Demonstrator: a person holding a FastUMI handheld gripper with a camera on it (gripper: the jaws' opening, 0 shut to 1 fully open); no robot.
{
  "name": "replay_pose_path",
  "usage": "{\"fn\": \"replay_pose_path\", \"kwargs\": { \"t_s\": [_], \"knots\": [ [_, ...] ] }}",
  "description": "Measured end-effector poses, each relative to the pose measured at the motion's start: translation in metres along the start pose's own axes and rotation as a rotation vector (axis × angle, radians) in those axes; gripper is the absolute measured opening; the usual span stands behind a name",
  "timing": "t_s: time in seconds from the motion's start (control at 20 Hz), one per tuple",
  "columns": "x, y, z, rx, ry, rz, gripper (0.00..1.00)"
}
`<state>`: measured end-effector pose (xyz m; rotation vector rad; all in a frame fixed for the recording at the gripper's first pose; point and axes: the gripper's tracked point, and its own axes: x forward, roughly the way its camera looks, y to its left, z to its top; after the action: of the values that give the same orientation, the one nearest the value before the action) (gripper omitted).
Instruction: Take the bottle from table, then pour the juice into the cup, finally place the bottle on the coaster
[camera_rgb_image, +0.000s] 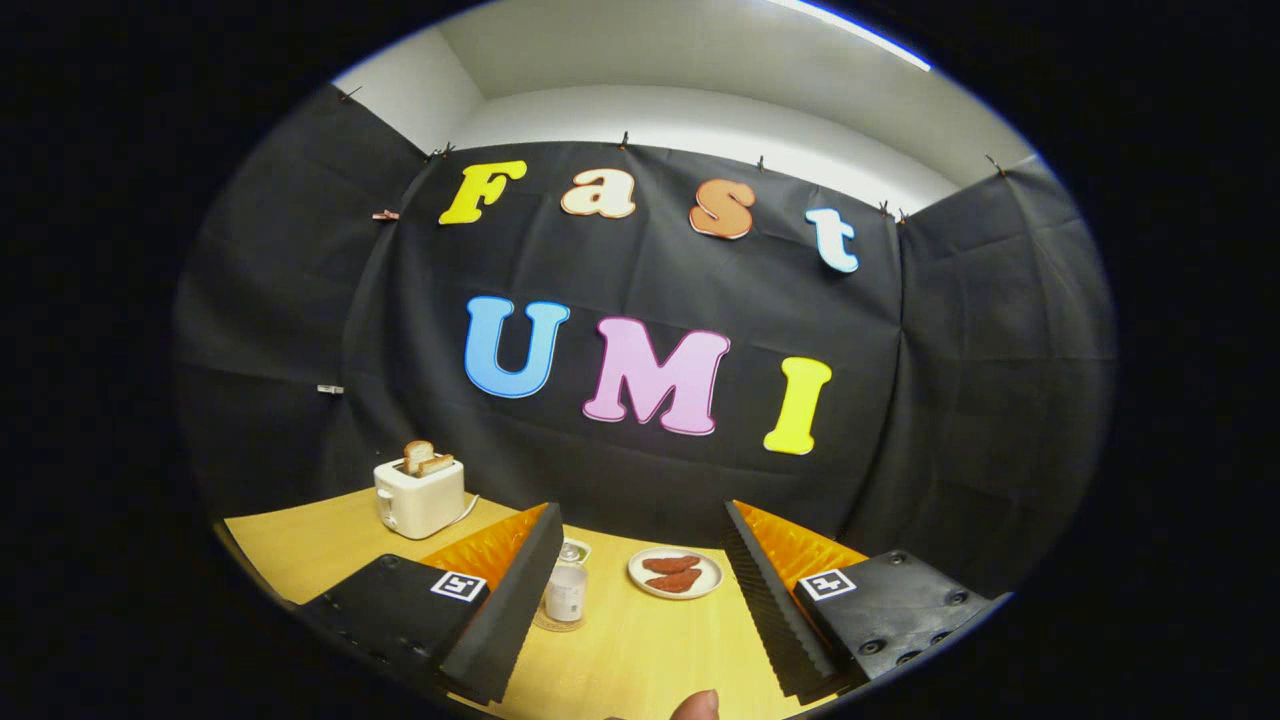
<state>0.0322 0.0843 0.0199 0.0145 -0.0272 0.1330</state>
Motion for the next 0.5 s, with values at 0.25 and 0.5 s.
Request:
{"fn": "replay_pose_path", "kwargs": {
  "t_s": [0.25,0.5],
  "knots": [
    [-0.024,0.004,0.002,-0.037,-0.014,0.012,0.97],
    [-0.028,0.002,-0.011,-0.031,0.027,0.006,0.97]
  ]
}}
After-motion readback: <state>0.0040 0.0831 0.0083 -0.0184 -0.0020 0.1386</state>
